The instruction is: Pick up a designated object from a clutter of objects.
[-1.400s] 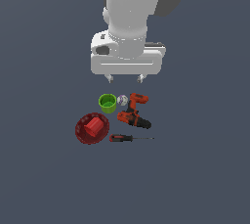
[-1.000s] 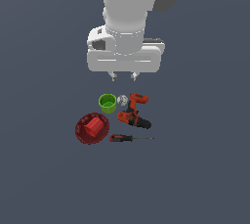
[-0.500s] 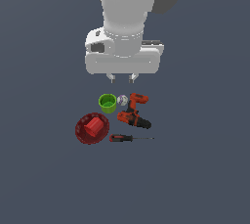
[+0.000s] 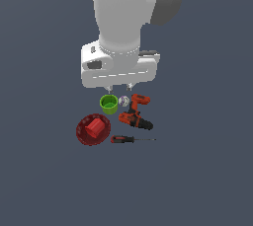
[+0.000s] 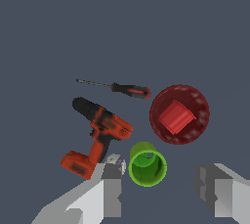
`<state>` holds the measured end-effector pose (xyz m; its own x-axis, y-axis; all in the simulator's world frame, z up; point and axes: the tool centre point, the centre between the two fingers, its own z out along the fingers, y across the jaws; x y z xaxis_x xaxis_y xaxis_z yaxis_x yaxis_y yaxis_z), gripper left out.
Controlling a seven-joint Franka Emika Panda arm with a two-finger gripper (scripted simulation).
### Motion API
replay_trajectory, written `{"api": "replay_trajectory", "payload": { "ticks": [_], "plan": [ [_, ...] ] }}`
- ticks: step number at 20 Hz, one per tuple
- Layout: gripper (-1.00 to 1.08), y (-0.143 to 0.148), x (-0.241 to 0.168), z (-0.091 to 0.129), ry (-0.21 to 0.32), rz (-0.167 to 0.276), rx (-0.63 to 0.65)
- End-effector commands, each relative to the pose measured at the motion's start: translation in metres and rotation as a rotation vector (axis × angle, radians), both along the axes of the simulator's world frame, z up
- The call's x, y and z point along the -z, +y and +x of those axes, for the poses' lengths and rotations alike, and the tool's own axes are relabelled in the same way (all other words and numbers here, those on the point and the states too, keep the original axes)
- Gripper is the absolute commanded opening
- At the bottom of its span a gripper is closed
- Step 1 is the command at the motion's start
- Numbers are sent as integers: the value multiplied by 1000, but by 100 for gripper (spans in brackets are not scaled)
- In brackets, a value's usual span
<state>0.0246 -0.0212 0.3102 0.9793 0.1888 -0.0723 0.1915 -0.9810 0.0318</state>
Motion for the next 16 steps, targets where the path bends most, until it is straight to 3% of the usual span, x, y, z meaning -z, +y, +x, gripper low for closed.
{"api": "replay_trajectory", "payload": {
  "ticks": [1,16],
  "plan": [
    [28,-5,7,8,19,0,-53],
    [28,-43,60,53,148,26,-396]
  ]
}}
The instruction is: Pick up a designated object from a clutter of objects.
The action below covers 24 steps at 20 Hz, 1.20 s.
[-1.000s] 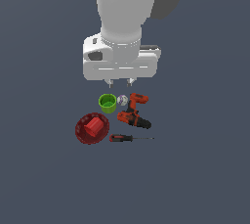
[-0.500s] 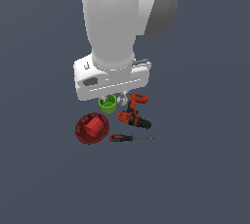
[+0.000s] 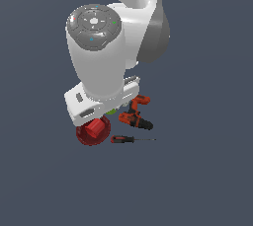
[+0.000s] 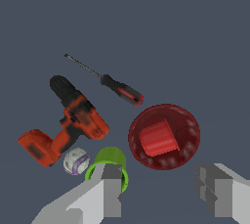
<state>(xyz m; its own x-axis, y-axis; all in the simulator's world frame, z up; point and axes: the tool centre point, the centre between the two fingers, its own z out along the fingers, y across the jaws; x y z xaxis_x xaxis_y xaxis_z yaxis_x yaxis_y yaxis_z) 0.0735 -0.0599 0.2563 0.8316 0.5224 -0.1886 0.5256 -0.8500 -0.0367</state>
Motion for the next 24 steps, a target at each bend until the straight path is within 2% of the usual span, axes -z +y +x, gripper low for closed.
{"api": "replay_trajectory", "payload": {
  "ticks": [1,13,24],
  "plan": [
    [28,-7,10,6,23,8,-58],
    [28,-39,64,30,133,63,-324],
    [28,-70,119,41,232,138,-561]
  ]
}}
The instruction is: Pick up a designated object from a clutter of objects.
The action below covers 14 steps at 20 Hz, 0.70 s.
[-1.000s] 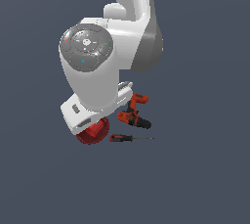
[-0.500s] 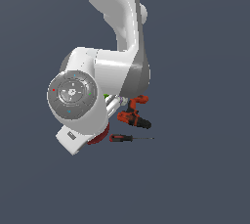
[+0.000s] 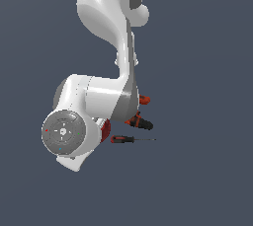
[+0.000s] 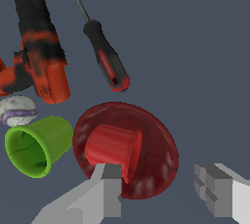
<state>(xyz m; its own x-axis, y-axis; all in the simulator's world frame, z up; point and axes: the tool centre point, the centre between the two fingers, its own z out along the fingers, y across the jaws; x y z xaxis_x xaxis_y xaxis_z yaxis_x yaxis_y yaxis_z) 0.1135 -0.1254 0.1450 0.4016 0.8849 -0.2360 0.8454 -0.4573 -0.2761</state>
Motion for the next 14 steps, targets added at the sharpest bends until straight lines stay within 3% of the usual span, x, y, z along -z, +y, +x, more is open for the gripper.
{"api": "replay_trajectory", "payload": {
  "ticks": [1,14],
  "plan": [
    [28,-7,13,1,24,20,-54],
    [28,-37,73,0,131,121,-281]
  ]
}}
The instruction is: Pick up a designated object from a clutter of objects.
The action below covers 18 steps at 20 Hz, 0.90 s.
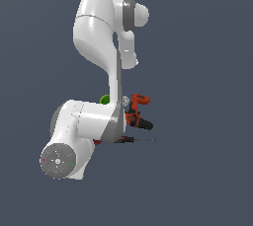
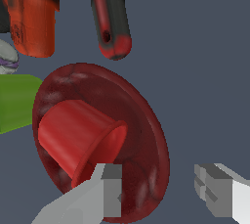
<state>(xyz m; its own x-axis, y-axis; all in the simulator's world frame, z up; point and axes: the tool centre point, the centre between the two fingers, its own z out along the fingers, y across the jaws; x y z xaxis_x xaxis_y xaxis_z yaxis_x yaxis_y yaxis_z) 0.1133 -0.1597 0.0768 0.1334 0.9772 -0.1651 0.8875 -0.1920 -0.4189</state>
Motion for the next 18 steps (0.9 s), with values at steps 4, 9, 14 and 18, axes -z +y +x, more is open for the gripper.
{"api": "replay_trajectory", "payload": {
  "ticks": [4,9,14,18],
  "plan": [
    [28,-7,15,-2,27,29,-57],
    [28,-10,22,-3,38,41,-80],
    [28,-10,22,-4,38,41,-78],
    [28,-11,28,-6,38,41,-79]
  ]
}}
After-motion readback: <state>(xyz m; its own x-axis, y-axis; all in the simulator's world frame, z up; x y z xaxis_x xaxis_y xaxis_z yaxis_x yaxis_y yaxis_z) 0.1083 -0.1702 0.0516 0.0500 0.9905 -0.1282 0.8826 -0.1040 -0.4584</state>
